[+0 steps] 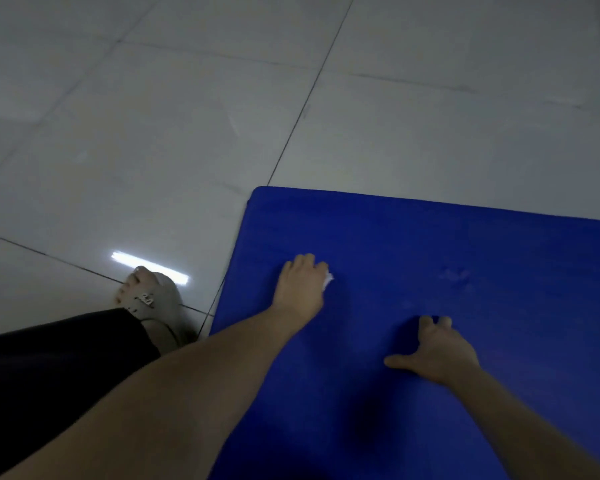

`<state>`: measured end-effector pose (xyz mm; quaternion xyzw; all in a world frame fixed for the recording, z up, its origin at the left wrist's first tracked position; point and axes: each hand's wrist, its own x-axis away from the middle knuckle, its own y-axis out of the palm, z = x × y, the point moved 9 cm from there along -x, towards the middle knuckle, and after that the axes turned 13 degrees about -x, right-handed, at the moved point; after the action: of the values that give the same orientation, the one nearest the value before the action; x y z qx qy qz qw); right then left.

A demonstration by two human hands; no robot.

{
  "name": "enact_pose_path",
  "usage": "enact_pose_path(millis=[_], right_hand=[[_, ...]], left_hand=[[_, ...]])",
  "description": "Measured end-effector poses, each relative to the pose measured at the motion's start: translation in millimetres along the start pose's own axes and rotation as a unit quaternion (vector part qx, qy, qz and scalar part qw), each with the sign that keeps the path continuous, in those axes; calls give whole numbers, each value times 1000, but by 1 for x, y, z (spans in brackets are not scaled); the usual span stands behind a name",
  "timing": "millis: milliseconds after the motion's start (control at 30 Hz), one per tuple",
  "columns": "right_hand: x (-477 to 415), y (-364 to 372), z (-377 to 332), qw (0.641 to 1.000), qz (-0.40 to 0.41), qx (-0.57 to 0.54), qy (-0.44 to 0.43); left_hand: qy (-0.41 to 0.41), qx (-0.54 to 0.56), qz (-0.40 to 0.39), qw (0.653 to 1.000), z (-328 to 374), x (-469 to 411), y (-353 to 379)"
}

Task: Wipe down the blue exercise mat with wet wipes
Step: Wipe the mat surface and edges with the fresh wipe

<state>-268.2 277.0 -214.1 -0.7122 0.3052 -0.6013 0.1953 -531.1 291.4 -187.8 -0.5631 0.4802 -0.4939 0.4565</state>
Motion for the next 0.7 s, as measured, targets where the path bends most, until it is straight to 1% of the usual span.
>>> enact_pose_path(millis=[33,100,133,200,267,333,400,467,600,700], right_hand=[[3,5,-4,1000,2,28,-9],[4,6,-7,999,-17,44,-18],[2,5,-6,999,-29,37,-20],[0,1,-4,999,-39,25,-24],[-2,-2,-5,998,-37,35,-29],[-5,-2,-8,997,-46,47,-29],[-7,-3,-8,997,-46,55,-26],[-10,-3,-8,997,-43,59,-27],[-11,-3,-8,997,-47,59,-30],[-11,-4,-7,997,-42,56,-31]], left_hand=[[-21,-9,-20,1000,-27,6,3],[-82,-6,-48,995,-84,18,12],[-126,20,-51,990,-112,25,16],[-218,109,-58,968,-155,36,24],[-288,164,-63,941,-175,45,27],[-335,196,-46,920,-180,50,30],[-346,216,-22,913,-172,50,30],[-336,227,-17,914,-152,44,27],[-257,210,-20,943,-76,21,19],[-212,221,-29,951,-7,6,17]])
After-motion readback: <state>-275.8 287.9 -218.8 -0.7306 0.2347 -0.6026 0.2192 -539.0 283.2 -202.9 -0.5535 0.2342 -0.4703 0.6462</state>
